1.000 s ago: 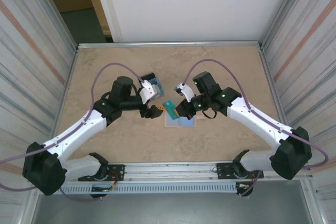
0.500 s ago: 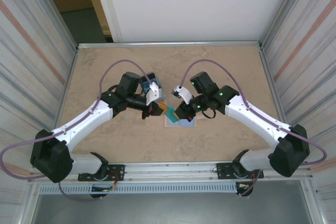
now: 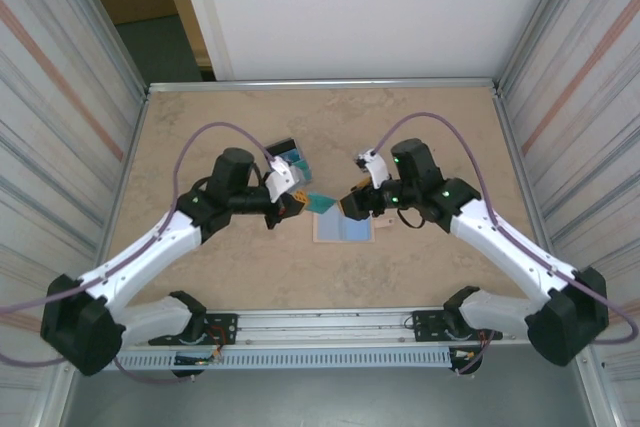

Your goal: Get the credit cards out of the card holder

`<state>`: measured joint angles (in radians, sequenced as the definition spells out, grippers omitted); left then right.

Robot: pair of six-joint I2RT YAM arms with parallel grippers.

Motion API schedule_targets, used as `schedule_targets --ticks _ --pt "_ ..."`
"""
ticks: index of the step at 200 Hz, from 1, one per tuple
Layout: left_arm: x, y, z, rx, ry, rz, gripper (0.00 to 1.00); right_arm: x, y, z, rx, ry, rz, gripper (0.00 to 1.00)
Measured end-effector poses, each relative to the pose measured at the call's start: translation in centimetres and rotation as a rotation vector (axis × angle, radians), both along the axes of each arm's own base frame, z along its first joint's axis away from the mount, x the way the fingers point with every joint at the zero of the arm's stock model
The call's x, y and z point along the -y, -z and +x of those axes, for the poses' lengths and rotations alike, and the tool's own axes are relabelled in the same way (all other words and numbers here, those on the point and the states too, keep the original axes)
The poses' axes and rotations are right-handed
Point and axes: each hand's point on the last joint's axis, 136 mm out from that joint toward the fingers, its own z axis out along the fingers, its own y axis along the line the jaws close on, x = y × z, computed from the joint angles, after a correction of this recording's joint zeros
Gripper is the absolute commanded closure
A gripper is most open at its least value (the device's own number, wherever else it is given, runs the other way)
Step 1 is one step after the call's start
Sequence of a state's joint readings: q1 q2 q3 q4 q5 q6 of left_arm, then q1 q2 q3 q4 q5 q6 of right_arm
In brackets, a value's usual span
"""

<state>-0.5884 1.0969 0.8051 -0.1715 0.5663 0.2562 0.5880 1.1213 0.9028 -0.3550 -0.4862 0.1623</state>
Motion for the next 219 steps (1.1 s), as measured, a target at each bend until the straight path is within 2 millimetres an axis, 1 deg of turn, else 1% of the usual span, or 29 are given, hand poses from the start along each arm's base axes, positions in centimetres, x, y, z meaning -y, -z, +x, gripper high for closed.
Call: schedule_targets --ticks 11,23,37,66,88,100,118,133,146,156,181,196,219 --pt "-0.9 -0.7 0.4 0.009 -0.095 -0.043 1.0 0.5 -0.3 0.2 0.002 0.056 0.053 0.3" --pt "-2.0 -1.4 0.8 0.004 -0.197 -0.1 1.0 0.6 -0.6 0.3 -0.004 0.102 0.12 0.23" --pt "-3.1 -2.0 1.2 -0.024 -0.307 -0.177 1.0 0.6 -0.8 0.4 -0.013 0.14 0.194 0.2" --pt "-4.2 -2.9 1.5 -0.12 -0.435 -0.351 1.0 -0.2 -0.6 1.4 -0.063 0.192 0.322 0.18" --pt "-4.3 -3.1 1.5 -0.2 -0.472 -0.456 1.0 -1.7 -0.4 2.5 -0.113 0.187 0.398 0.18" --pt "-4.2 -3.3 1.6 -0.235 -0.48 -0.494 1.0 -2.8 -0.3 2.7 -0.135 0.16 0.43 0.18" --pt "-4.2 -3.9 1.6 -0.268 -0.484 -0.548 1.0 -4.6 0.0 2.3 -0.167 0.097 0.456 0.19" --pt "-4.1 -4.3 1.5 -0.289 -0.481 -0.582 1.0 -6.0 -0.3 1.8 -0.177 0.043 0.474 0.22" --pt "-4.0 -4.5 1.5 -0.305 -0.477 -0.61 1.0 -7.1 -1.0 1.6 -0.171 -0.002 0.495 0.27" --pt "-3.9 -4.6 1.4 -0.317 -0.471 -0.623 1.0 -7.7 -2.0 1.5 -0.159 -0.034 0.519 0.32" --pt "-3.8 -4.5 1.2 -0.34 -0.461 -0.642 1.0 -8.4 -4.0 1.6 -0.13 -0.075 0.569 0.49" --pt "-3.8 -4.7 1.0 -0.344 -0.454 -0.655 1.0 -8.5 -4.6 1.6 -0.116 -0.093 0.582 0.67" --pt "-3.6 -5.4 0.7 -0.342 -0.426 -0.676 1.0 -8.7 -5.0 1.4 -0.122 -0.116 0.593 0.92"
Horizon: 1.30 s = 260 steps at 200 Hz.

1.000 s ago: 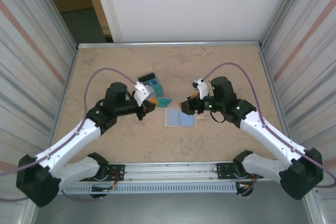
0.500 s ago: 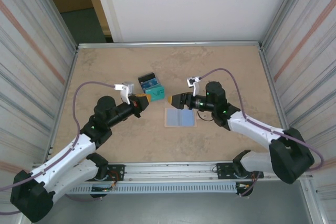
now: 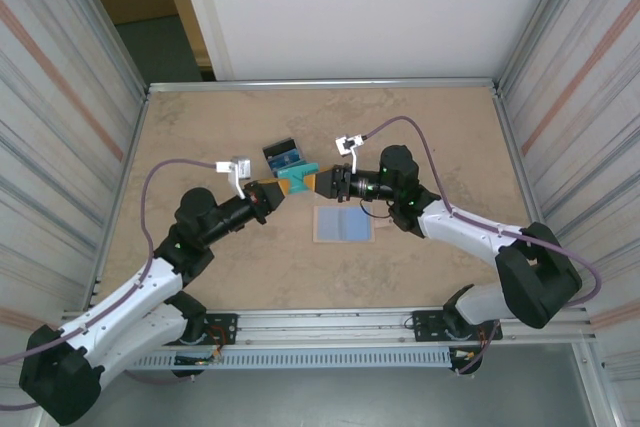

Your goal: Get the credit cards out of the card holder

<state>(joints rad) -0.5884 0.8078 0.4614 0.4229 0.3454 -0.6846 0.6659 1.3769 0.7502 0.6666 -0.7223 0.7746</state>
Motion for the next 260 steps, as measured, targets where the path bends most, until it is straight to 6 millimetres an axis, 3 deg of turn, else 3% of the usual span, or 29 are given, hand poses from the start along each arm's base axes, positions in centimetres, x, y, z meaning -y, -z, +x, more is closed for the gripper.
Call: schedule_targets --ticks 11,24,45,69,98,112,145,189,211,229,239,260 --pt "0.0 0.0 0.0 0.0 0.002 -0.001 0.99 -0.1 -0.3 -0.3 0.01 -0.018 0.006 1.0" --pt "0.0 0.0 0.0 0.002 0.003 0.0 0.78 -0.1 -0.5 -0.4 0.014 -0.029 0.01 1.0" --pt "0.0 0.6 -0.2 0.004 0.017 0.048 0.56 0.0 -0.6 -1.0 0.032 -0.053 -0.004 1.0" --pt "0.0 -0.4 -0.6 0.038 0.047 0.136 0.48 0.4 -0.4 -1.9 0.058 -0.076 -0.059 1.0" --pt "-0.2 -4.2 -1.3 0.161 0.084 0.265 0.47 1.2 -0.7 -3.5 0.122 -0.119 -0.129 1.0" --pt "0.0 -5.7 -2.0 0.217 0.129 0.325 0.38 1.6 -0.9 -4.4 0.149 -0.14 -0.155 1.0" --pt "1.4 -5.5 -2.8 0.237 0.28 0.427 0.38 2.6 -0.9 -5.8 0.186 -0.168 -0.2 1.0" --pt "3.5 -0.9 -3.1 0.139 0.475 0.536 0.46 3.2 0.0 -6.5 0.182 -0.184 -0.242 1.0" --pt "4.2 0.0 -3.8 0.134 0.545 0.566 0.6 3.3 0.4 -6.6 0.172 -0.188 -0.253 1.0" --pt "4.5 0.3 -4.2 0.142 0.577 0.578 0.62 3.3 0.5 -6.7 0.168 -0.19 -0.259 1.0" --pt "4.5 0.4 -4.3 0.143 0.587 0.581 0.71 3.4 0.6 -6.7 0.168 -0.191 -0.262 1.0" --pt "4.5 0.7 -4.5 0.146 0.61 0.59 0.71 3.4 0.7 -6.8 0.171 -0.193 -0.267 1.0"
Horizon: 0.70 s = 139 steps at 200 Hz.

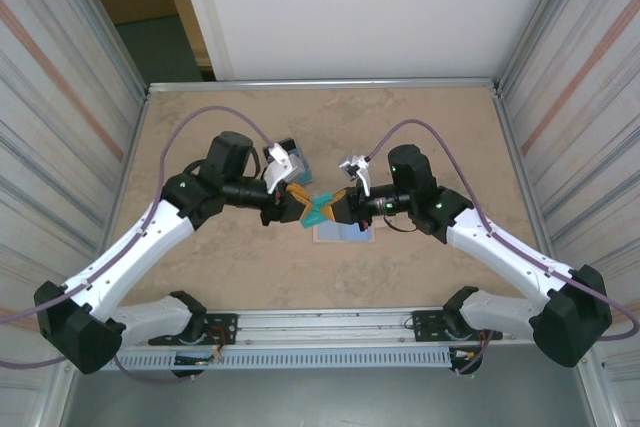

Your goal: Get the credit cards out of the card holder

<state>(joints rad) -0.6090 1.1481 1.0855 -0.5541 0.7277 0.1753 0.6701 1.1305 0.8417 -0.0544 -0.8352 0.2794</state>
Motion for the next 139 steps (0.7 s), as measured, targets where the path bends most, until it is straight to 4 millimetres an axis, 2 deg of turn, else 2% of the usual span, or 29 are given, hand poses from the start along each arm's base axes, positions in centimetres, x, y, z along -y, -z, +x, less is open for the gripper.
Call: schedule_targets --ticks 35,42,53,65,75,87,104,114,139 --pt "0.4 0.7 0.0 -0.015 0.031 0.012 0.7 0.0 -0.2 0.0 0.003 0.0 0.002 1.0" --pt "0.5 0.9 0.0 -0.021 0.038 0.015 0.73 0.0 -0.3 0.1 0.005 0.001 0.003 1.0" --pt "0.6 1.1 -0.1 -0.033 0.048 0.016 0.91 0.0 -0.3 0.1 0.007 0.005 0.002 0.98" --pt "0.8 0.9 -0.3 -0.033 0.07 0.008 1.0 0.1 -0.1 0.4 0.008 0.022 -0.008 0.93" --pt "0.8 0.9 -0.3 -0.022 0.078 0.009 1.0 0.1 0.0 0.6 0.009 0.029 -0.014 0.82" --pt "0.8 0.9 -0.2 -0.014 0.079 0.012 1.0 0.2 0.2 0.9 0.014 0.049 -0.027 0.74" --pt "0.6 1.3 0.5 0.016 0.057 0.035 1.0 0.6 0.6 1.7 0.029 0.094 -0.052 0.52" --pt "0.3 1.5 1.4 0.046 0.024 0.054 1.0 1.2 0.7 2.3 0.026 0.142 -0.07 0.41" --pt "-1.0 2.2 4.8 0.153 -0.077 0.106 1.0 3.5 -0.3 4.5 0.074 0.3 -0.08 0.25"
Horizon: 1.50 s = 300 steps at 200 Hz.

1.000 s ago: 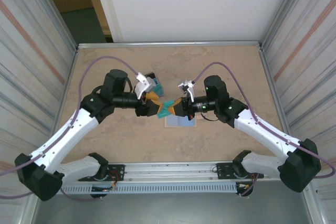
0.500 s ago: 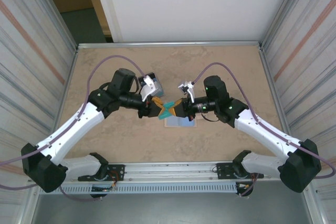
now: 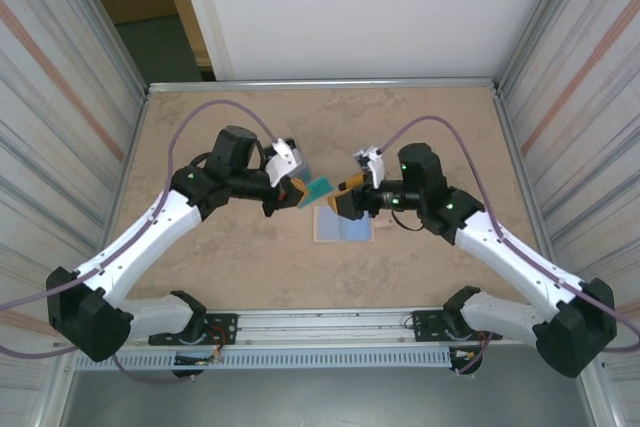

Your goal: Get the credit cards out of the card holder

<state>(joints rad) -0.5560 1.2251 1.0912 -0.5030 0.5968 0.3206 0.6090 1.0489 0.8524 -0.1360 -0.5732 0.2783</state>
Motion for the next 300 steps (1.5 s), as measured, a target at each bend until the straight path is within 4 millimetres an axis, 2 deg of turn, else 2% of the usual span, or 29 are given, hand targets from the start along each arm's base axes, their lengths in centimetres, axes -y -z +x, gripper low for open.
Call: schedule_targets --ticks 22,26,49,90,131,175,270,292,300 --pt "-1.1 1.9 3.2 0.102 -0.065 0.081 1.0 3.2 -1.2 1.8 0.041 0.168 0.003 0.07" --pt "-1.3 2.3 3.7 0.115 -0.072 0.097 1.0 3.7 -1.3 2.0 0.051 0.192 0.001 0.0" --pt "-2.0 5.1 6.9 0.168 -0.094 0.186 1.0 6.3 -1.6 3.3 0.053 0.336 -0.014 0.01" --pt "-4.2 10.4 11.9 0.153 -0.132 0.298 1.0 9.1 -0.8 4.2 0.03 0.504 -0.065 0.01" --pt "-5.1 12.5 15.1 0.148 -0.137 0.335 1.0 10.5 -0.2 4.6 0.012 0.591 -0.089 0.01" --pt "-4.8 13.7 16.3 0.147 -0.112 0.356 1.0 10.8 -0.1 4.7 0.005 0.611 -0.09 0.01" --pt "-4.8 15.8 16.0 0.107 -0.081 0.385 1.0 11.0 -0.1 4.8 0.004 0.622 -0.09 0.01" --pt "-4.9 16.4 15.7 0.08 -0.073 0.393 0.92 11.0 0.0 4.7 0.003 0.622 -0.091 0.01" --pt "-4.9 16.5 15.6 0.075 -0.071 0.395 0.84 11.0 0.0 4.7 0.003 0.622 -0.091 0.01"
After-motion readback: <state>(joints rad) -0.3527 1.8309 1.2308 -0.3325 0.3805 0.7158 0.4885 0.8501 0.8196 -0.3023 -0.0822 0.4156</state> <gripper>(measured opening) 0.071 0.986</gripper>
